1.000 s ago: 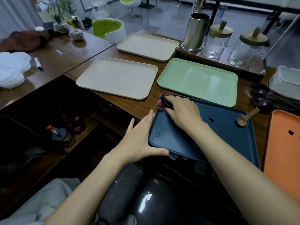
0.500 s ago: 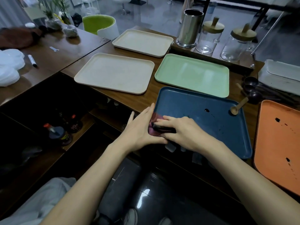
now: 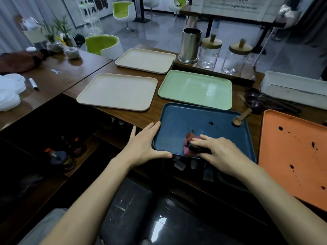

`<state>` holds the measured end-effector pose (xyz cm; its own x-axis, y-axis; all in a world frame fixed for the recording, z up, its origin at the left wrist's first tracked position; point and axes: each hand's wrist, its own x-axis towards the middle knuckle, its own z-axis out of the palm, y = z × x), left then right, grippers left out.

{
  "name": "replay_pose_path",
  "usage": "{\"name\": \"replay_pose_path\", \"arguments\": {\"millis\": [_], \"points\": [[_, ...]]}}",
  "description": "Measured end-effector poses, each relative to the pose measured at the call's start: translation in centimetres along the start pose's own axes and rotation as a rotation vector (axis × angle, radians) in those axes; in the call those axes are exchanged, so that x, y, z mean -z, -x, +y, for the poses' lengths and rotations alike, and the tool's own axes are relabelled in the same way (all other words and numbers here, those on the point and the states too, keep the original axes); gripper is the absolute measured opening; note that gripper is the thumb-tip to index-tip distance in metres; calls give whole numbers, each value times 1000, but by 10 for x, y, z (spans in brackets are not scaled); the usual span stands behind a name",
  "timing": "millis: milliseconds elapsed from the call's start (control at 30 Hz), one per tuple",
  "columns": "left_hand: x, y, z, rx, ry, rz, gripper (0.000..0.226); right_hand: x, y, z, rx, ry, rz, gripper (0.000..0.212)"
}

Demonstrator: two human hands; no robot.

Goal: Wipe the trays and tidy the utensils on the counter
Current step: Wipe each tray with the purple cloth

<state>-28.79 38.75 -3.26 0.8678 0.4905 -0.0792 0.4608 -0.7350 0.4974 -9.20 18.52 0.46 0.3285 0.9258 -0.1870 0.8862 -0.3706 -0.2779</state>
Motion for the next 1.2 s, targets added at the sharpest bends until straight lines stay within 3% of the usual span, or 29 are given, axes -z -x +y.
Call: {"name": "replay_pose_path", "arguments": {"millis": [133, 333, 433, 633, 833, 1000, 1200], "points": [[1, -1, 1, -7, -25, -23, 143, -11, -34, -46, 131, -30, 4, 45], [6, -2, 1, 6, -30, -36, 143, -5, -33, -61, 124, -29, 17, 42], [8, 0, 3, 2, -17, -44, 136, -10, -10, -28, 31, -45, 49, 42], [10, -1, 0, 2, -22, -67, 135, 5, -7, 41, -372, -39, 247, 46], [19, -23, -5, 11, -57, -51, 123, -5, -6, 36, -378, -43, 313, 43], [20, -50, -11, -65, -144, -150, 123, -10, -18, 19, -450, 59, 315, 53], [14, -57, -19, -127, -229, -122, 130, -47, -79, -77, -181, -36, 320, 57]]}}
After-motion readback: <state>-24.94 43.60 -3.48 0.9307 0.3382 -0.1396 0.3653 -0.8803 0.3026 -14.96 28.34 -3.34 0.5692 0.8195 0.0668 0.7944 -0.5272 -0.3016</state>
